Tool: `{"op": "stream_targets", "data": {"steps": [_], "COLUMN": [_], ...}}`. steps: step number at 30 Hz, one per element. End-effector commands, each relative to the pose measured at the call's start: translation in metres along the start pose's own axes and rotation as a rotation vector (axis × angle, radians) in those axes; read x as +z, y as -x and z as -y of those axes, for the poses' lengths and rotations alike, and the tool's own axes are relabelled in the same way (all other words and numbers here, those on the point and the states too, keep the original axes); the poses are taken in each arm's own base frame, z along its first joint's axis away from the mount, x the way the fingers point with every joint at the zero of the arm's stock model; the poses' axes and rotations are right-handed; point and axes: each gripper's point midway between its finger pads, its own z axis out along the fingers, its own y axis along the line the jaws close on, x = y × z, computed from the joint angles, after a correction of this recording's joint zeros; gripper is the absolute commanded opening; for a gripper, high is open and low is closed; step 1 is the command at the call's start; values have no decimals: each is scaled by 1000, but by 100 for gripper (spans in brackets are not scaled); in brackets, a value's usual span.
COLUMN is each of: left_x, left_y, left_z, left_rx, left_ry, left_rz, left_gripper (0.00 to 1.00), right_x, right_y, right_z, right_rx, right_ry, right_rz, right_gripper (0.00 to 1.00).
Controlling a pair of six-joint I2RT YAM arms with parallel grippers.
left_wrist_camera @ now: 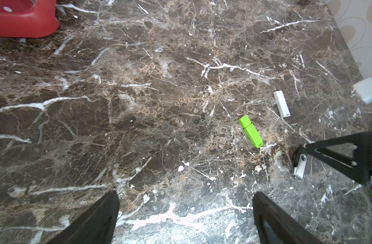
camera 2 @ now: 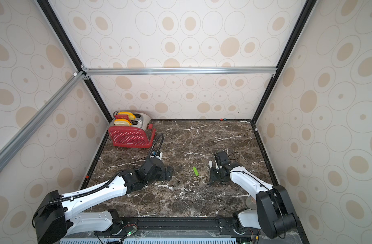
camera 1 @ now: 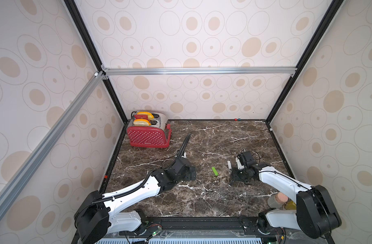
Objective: Close the usb drive cover
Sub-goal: Pick up the USB drive from the center of the board.
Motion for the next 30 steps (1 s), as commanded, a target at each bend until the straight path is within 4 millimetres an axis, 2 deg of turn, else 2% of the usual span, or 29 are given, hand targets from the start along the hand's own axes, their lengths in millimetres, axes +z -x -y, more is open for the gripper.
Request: {"op": "stream_targets", "data": {"steps": [1, 9, 18, 30], "left_x": [-4, -4, -5, -6], "left_y": [12, 9, 7, 5], "left_z": [4, 3, 1, -2], "left_rx": [-5, -11, -11, -11], "left_ry": [0, 13, 17, 23], "left_rz": [14, -7, -10, -10], "left_gripper": [99, 99, 99, 99], "right_x": [-16, -9, 10, 19], "right_y": [-5, -22, -26, -31], "right_z": [12, 16, -5, 4], "right_rx": [-29, -8, 11, -2], "right_ry": [-80, -75, 45, -12], "right_rz": [-12, -60, -88, -126], "right_gripper": [44, 43, 43, 43]}}
